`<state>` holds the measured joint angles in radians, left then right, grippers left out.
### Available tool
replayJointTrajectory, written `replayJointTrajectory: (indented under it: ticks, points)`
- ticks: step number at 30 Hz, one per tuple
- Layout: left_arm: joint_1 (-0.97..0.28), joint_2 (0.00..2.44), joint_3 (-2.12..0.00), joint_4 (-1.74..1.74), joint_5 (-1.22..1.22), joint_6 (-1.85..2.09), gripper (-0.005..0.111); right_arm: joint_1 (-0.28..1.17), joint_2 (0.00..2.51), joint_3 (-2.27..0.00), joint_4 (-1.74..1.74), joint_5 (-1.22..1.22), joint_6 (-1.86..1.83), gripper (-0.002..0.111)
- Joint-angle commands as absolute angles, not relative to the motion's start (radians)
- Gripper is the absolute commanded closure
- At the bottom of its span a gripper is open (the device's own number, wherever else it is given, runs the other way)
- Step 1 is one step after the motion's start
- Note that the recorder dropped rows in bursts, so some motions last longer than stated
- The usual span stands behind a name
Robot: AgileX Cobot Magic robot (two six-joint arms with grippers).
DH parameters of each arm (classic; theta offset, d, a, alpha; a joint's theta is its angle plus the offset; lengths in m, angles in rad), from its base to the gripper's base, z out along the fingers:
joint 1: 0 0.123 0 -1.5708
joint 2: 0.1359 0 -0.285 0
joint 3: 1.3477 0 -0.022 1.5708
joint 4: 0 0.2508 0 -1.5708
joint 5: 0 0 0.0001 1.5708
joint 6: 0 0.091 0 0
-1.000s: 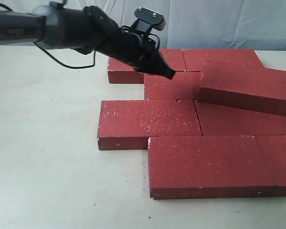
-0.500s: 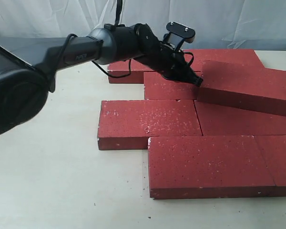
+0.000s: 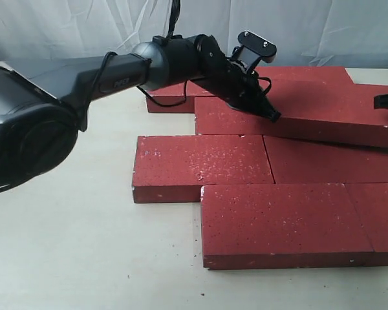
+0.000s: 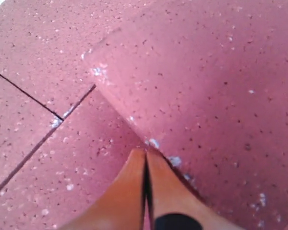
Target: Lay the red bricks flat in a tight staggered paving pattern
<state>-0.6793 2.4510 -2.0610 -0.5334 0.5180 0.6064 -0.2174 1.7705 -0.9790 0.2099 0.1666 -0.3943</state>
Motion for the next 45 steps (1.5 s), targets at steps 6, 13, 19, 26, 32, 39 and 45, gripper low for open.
replayJointTrajectory:
  ticks: [6,13,19,26,32,39,45]
  points:
    - [-0.687,2.264,-2.043,-0.240,0.701,0.411,0.107,-0.035,1.641,-0.985,0.235,0.229,-0.400,0.109]
    - [-0.664,2.121,-1.842,-0.138,0.662,0.328,0.107,0.101,1.641,-0.985,0.237,0.179,-0.403,0.109]
    - [-0.614,1.955,-1.617,-0.116,0.605,0.286,0.107,0.236,1.644,-0.996,0.237,0.145,-0.403,0.109]
    - [-0.518,1.765,-1.368,-0.118,0.532,0.287,0.107,0.381,1.677,-1.061,0.257,0.179,-0.403,0.109]
    - [-0.406,1.691,-1.216,-0.122,0.470,0.287,0.107,0.485,1.758,-1.145,0.260,0.210,-0.403,0.109]
    - [-0.169,1.667,-1.076,-0.165,0.313,0.287,0.107,0.637,1.996,-1.471,0.290,0.316,-0.394,0.109]
    - [-0.037,1.671,-1.050,-0.156,0.289,0.288,0.107,0.705,2.221,-1.783,0.301,0.427,-0.388,0.109]
